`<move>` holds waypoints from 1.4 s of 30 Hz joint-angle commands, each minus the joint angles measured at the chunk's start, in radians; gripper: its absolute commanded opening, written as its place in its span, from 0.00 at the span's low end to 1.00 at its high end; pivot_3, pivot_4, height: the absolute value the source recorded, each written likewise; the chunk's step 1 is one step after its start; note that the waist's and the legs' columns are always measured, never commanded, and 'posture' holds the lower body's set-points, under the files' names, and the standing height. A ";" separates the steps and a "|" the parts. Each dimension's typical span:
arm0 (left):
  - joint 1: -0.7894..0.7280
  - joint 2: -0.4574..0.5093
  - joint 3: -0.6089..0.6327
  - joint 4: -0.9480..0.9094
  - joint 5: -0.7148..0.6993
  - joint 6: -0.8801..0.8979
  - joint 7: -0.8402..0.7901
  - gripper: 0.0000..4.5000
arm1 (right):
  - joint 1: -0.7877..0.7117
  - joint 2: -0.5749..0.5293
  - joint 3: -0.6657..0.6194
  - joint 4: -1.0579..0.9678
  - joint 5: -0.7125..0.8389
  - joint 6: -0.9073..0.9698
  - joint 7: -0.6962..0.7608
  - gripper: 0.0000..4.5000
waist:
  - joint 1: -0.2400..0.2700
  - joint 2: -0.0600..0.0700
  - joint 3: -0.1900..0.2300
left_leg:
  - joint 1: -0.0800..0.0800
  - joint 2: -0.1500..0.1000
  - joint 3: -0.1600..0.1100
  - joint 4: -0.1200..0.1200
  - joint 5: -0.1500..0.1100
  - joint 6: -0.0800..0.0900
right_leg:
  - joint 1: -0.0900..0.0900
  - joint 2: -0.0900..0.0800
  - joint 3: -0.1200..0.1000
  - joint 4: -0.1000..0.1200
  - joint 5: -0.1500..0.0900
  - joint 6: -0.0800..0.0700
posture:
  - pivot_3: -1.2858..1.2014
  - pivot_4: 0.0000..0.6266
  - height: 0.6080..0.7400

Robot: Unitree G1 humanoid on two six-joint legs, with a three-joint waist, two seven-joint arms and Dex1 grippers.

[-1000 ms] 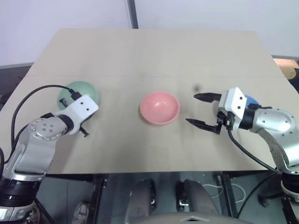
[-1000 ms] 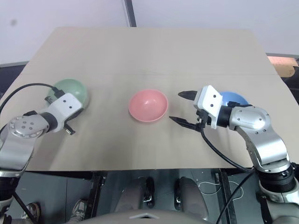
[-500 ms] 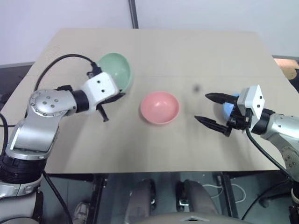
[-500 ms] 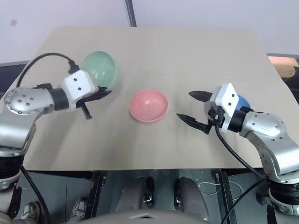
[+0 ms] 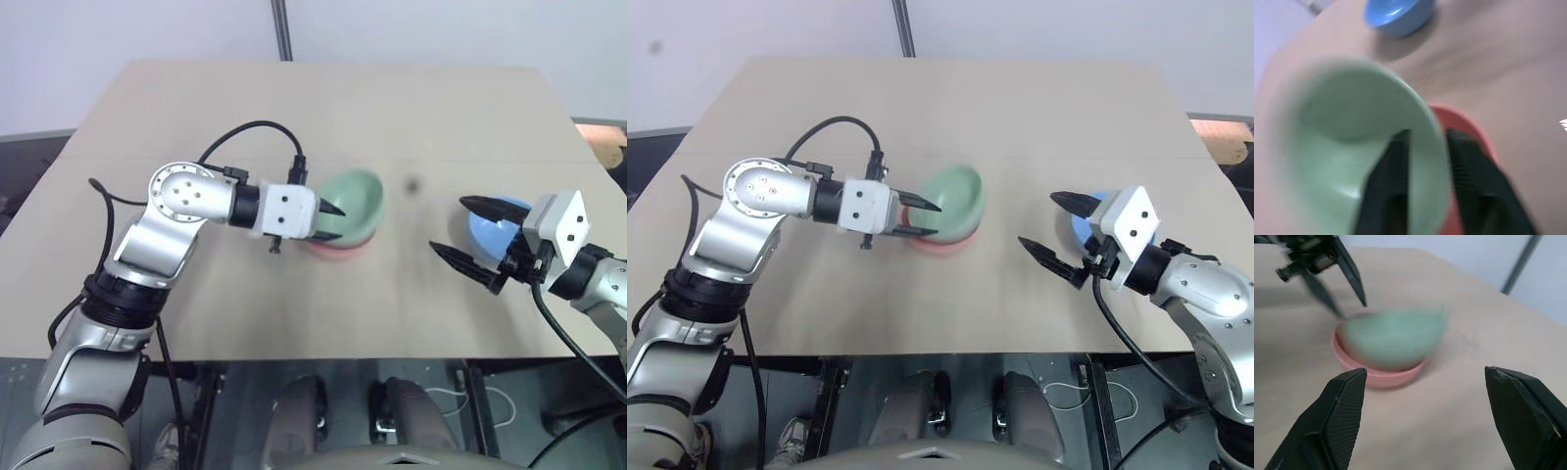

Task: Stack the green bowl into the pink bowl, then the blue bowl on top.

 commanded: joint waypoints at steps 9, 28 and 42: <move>-0.034 -0.038 0.202 0.096 -0.145 0.164 0.119 0.94 | 0.099 -0.042 -0.033 0.013 -0.129 0.027 -0.133 0.93 | 0.001 0.000 0.000 | 0.000 0.000 0.000 0.001 0.000 0.000 | 0.000 0.000 0.000 0.000 0.000 0.000 | 0.52 0.24 1.00; 0.127 -0.132 0.352 0.060 -0.578 0.418 -0.066 0.98 | -0.007 -0.008 0.078 0.190 -0.263 0.308 -0.283 0.93 | -0.013 0.000 0.000 | 0.001 0.000 0.000 0.002 0.000 -0.001 | 0.001 0.000 0.000 0.001 0.000 0.000 | 0.52 0.24 1.00; 0.182 -0.151 0.356 0.004 -0.562 0.392 -0.018 1.00 | -0.063 -0.041 0.174 0.286 -0.356 0.191 -0.243 0.01 | -0.014 0.000 0.000 | 0.000 0.000 0.000 0.002 0.000 0.000 | 0.001 0.000 0.000 0.001 0.000 0.000 | 0.52 0.24 1.00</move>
